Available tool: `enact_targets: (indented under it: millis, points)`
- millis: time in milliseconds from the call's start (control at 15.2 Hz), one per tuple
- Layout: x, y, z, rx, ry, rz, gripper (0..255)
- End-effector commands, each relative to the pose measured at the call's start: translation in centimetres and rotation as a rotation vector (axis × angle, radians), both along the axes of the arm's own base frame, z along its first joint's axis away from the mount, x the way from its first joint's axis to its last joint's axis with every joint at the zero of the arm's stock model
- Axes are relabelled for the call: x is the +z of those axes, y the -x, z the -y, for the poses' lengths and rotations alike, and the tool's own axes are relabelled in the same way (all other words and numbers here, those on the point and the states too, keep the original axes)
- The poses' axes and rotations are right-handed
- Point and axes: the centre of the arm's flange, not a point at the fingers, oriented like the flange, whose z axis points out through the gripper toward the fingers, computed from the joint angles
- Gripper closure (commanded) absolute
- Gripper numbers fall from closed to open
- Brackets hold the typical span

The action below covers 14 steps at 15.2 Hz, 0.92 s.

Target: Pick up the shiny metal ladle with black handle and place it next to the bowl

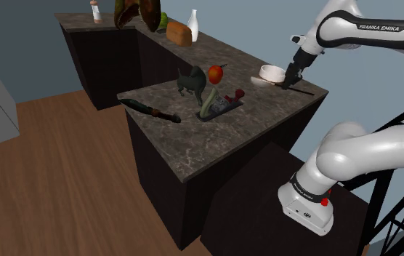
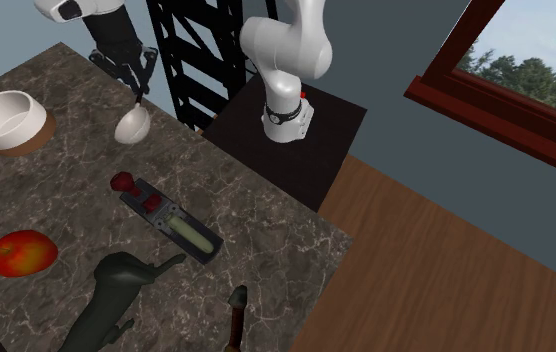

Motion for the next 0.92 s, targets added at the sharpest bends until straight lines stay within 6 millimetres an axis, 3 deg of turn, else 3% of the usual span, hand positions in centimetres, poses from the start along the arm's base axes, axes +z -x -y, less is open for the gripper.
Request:
enact_targets:
  millis: [0,858]
  points:
    - [-0.1,0.2,2.9,0.001,0.001,0.0,255]
    - [-0.1,0.8,20.0,0.001,0.001,0.0,255]
